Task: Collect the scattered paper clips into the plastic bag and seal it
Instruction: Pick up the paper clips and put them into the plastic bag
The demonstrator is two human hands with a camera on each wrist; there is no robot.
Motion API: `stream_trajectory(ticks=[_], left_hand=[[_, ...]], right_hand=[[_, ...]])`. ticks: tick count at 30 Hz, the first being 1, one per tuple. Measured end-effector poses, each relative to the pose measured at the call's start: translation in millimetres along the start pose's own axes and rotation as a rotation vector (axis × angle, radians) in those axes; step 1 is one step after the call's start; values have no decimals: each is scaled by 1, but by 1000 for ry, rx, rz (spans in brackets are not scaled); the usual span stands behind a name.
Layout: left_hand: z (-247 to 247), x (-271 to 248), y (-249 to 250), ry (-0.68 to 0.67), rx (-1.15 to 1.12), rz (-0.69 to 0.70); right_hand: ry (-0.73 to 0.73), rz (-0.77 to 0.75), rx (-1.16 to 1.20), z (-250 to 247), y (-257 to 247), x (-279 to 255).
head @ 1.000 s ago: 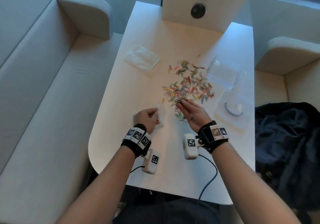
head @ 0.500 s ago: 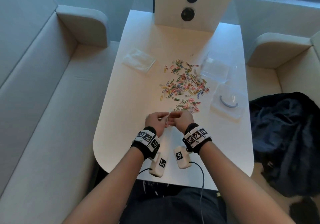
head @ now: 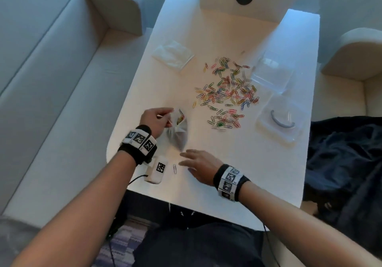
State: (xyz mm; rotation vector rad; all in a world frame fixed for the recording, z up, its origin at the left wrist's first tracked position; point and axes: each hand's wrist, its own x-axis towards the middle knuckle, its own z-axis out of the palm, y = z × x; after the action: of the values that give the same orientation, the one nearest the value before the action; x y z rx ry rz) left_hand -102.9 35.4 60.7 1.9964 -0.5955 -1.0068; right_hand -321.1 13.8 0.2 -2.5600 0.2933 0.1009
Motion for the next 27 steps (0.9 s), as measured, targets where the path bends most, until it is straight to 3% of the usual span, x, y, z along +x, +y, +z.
stream_trajectory(ticks=[2,5,10,14,19,23,27], left_hand=[[-16,0,-3,40,-14,-13],[-33,0,-11,96,-35,-13],[-41,-2,-23,155,-60,-38],[-27,-5,-24,148,-89,-58],[5,1,-16,94,-100,-100],[24,16,-15,8,-118,-135],[36,37,-6,-35,-175,-172]], right_hand=[[-220,-184,-132,34,-13,2],[-385,-234,-288,61,-19,7],[-292,-203,-400,50,27,-7],[-193,-85,-479,11,95,-23],[-178,61,-567,-40,151,-6],[-183,207,-566,-70,180,5],[-173,222,-544,-76,183,11]])
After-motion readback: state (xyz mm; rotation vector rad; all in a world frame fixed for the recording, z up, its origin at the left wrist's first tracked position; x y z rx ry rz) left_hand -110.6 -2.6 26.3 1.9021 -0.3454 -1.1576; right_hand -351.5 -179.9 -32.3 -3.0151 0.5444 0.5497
